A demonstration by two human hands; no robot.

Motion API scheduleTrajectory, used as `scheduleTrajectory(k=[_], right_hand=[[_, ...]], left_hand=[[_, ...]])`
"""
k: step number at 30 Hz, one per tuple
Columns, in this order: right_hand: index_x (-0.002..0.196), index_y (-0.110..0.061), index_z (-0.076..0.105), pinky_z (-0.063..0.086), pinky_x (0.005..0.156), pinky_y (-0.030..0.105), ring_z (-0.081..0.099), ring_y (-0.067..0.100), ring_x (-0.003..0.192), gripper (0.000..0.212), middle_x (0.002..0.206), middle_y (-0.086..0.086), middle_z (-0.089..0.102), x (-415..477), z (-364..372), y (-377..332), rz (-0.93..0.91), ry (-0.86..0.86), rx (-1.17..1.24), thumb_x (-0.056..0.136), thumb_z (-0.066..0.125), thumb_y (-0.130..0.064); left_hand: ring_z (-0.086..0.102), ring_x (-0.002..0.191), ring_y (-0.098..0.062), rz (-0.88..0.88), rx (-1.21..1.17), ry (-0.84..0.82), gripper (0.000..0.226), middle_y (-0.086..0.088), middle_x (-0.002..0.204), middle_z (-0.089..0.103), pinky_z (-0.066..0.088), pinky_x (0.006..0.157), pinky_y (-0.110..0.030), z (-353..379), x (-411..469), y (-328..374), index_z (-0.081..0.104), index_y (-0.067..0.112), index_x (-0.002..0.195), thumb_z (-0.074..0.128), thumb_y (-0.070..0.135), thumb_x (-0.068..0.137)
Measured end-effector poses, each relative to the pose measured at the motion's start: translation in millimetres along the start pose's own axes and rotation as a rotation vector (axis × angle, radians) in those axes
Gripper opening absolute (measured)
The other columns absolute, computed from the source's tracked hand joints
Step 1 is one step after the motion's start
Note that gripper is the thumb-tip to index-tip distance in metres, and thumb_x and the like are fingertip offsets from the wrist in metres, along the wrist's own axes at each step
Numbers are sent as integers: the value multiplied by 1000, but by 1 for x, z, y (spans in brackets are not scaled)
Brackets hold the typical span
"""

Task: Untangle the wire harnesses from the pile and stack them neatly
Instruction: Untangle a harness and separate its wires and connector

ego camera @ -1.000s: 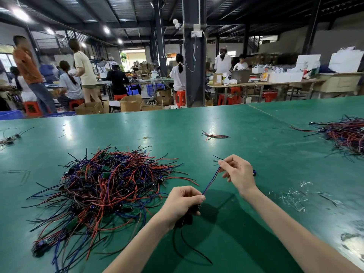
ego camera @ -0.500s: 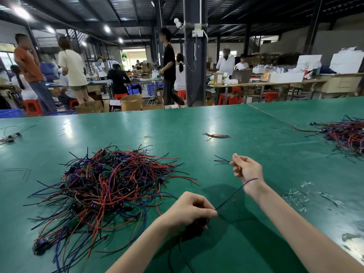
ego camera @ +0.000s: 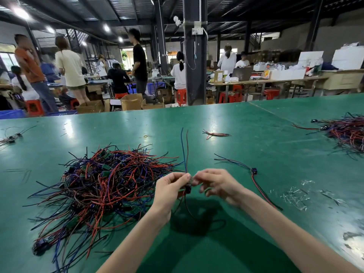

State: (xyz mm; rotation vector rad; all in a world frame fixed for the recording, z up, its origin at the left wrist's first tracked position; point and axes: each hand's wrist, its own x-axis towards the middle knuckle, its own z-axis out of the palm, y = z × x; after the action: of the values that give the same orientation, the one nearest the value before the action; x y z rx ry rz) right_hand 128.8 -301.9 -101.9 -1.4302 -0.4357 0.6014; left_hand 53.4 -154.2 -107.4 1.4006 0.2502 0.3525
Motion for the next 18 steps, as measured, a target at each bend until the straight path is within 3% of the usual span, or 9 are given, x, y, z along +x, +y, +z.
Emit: scheduleTrajectory(k=[2,6,10,15,18], right_hand=[[92,-9,69,44,48,19,58,12,54,24,86,6,71,-4,19,6,25,-111,-5,74,69,-25],[96,-6,67,44,46,17,58,9,51,15,85,3,72,-7,30,13,12,-103,36,85,63,-15],[88,-6,67,43,43,17,56,8,48,13,78,3,71,-10,32,16,10,-113,68,80,65,-15],[88,-2,65,42,38,18,53,9,43,17,70,8,68,-12,43,18,58,-161,186,73,67,-11],[82,-3,60,40,35,18,52,10,41,12,68,9,65,-13,50,21,56,-170,240,73,66,-9]], left_hand=[[63,60,-10,26,-16,41,4,-3,69,70,54,60,-21,-2,1,0,70,5,79,70,8,82],[63,64,-8,47,-43,114,6,0,71,70,50,61,-16,-9,5,2,71,8,82,73,13,79],[60,73,-16,-10,-106,114,5,-3,77,70,48,75,-32,-9,7,3,71,11,84,72,14,80],[58,55,-6,-32,-194,111,3,-1,69,69,46,52,-18,-9,7,6,69,12,79,71,13,80],[53,62,-11,-52,-242,104,5,-1,70,68,44,53,-21,-9,7,6,69,13,76,71,12,80]])
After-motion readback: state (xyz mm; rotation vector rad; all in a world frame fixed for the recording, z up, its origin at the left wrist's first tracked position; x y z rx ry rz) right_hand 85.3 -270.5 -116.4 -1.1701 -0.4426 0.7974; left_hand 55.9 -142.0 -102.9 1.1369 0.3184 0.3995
